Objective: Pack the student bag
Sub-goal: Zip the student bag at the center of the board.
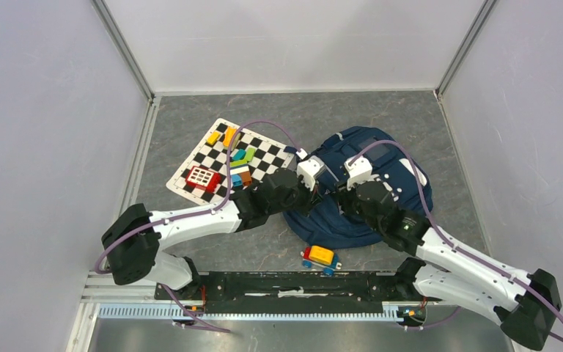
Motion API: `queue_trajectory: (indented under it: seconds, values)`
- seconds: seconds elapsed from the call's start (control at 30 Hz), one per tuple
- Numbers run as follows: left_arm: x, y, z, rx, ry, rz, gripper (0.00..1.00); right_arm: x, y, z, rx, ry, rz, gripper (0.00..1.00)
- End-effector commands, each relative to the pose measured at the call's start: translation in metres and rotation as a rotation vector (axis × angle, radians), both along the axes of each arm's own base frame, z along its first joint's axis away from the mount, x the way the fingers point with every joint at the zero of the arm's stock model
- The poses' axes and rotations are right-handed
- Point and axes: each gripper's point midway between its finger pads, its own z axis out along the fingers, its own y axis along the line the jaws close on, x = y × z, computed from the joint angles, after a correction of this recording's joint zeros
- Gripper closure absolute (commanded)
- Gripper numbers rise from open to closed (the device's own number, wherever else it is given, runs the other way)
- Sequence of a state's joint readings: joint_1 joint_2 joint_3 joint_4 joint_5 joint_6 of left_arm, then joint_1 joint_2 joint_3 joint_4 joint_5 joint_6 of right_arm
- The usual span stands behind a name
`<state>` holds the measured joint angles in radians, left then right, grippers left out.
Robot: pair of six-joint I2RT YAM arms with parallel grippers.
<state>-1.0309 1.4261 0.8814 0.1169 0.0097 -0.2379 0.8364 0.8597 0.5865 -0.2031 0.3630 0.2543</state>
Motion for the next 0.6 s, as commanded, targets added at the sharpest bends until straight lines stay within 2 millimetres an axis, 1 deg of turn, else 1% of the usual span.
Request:
queue_trajectory:
  seconds: [0.0,0.1,0.17,0.3,0.37,0.47,0.53,0.57]
  values:
    - [-0.004,-0.002,0.011,-0.065,0.034,0.040,0.98,0.011,-0.031,0.036,-0.021,-0.116,-0.126,0.44]
    - [-0.007,-0.001,0.006,-0.054,0.049,0.033,0.98,0.013,-0.035,0.051,-0.025,-0.134,-0.142,0.33]
    - [-0.007,-0.001,0.002,-0.042,0.058,0.034,0.98,0.015,-0.031,0.060,-0.012,-0.137,-0.135,0.26]
    - [-0.005,0.003,-0.003,-0.029,0.072,0.066,0.98,0.019,-0.009,0.074,0.041,-0.124,-0.046,0.13]
    - [-0.003,0.007,-0.006,-0.025,0.084,0.098,0.98,0.022,-0.001,0.079,0.071,-0.113,-0.008,0.10]
    - [-0.001,0.013,-0.012,-0.026,0.110,0.151,0.98,0.027,0.006,0.084,0.107,-0.107,0.028,0.07]
    - [-0.002,0.014,-0.015,-0.048,0.123,0.165,0.98,0.032,0.008,0.078,0.107,-0.089,0.037,0.07]
    - [-0.003,0.013,-0.014,-0.064,0.125,0.161,0.98,0.034,0.008,0.072,0.102,-0.070,0.039,0.09]
